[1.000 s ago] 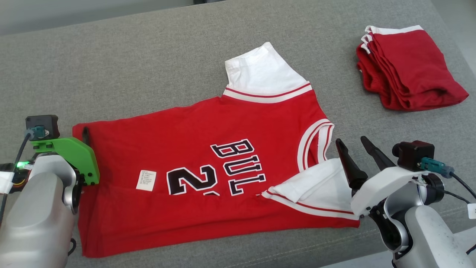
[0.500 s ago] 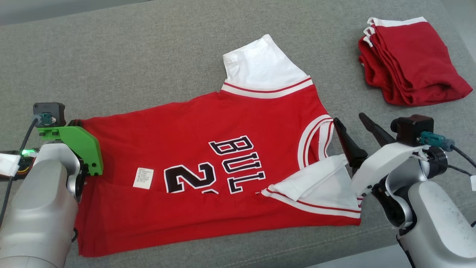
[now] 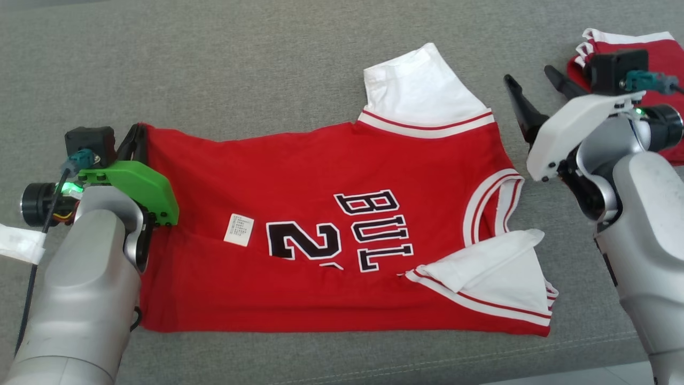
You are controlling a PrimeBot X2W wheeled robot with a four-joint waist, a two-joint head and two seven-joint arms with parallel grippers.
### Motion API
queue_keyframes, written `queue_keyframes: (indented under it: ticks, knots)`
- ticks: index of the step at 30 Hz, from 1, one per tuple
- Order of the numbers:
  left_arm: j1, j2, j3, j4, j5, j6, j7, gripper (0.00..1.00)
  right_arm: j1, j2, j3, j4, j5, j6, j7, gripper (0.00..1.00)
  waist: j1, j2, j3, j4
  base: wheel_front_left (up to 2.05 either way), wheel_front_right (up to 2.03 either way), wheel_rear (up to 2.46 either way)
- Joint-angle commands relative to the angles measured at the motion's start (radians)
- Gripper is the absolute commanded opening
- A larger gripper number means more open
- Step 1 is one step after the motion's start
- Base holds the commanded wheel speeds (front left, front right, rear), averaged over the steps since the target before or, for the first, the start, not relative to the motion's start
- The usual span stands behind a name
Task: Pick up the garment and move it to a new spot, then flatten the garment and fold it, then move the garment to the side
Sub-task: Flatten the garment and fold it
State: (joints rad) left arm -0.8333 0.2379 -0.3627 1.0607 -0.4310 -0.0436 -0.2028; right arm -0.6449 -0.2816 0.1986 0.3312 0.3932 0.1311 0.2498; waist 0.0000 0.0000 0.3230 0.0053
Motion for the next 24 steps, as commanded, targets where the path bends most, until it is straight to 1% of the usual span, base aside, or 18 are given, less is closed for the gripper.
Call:
queue_keyframes:
  ticks: [1,9,12,13,19,24]
  knots:
    - [-0.009,-0.010,0.002,-0.024,-0.006,0.004,-0.021,0.00,-0.052,-0.010,0.004,0.044,-0.010,-0.001,0.017,1.00,0.0000,0.0000,0.030,0.056,0.00,0.00,0.00]
    - [0.020,-0.078,-0.023,-0.145,0.005,0.002,-0.054,0.00,-0.279,-0.025,0.031,0.287,-0.020,-0.001,0.102,1.00,0.0000,0.0000,0.099,0.166,0.00,0.00,0.00]
    - [0.020,-0.094,-0.031,-0.177,0.007,0.006,-0.055,0.00,-0.343,-0.028,0.047,0.375,-0.031,-0.001,0.125,1.00,0.0000,0.0000,0.127,0.197,0.00,0.00,0.00]
    - [0.018,-0.101,-0.035,-0.191,0.008,0.011,-0.055,0.00,-0.379,-0.027,0.052,0.430,-0.042,-0.001,0.131,1.00,0.0000,0.0000,0.141,0.212,0.00,0.00,0.00]
    - [0.012,-0.118,-0.041,-0.211,0.004,0.019,-0.057,0.00,-0.443,-0.016,0.082,0.534,-0.050,-0.001,0.135,1.00,0.0000,0.0000,0.168,0.234,0.00,0.00,0.00]
    - [0.008,-0.132,-0.049,-0.220,-0.002,0.022,-0.059,0.00,-0.481,-0.025,0.114,0.607,-0.046,-0.001,0.123,1.00,0.0000,0.0000,0.180,0.247,0.00,0.00,0.00]
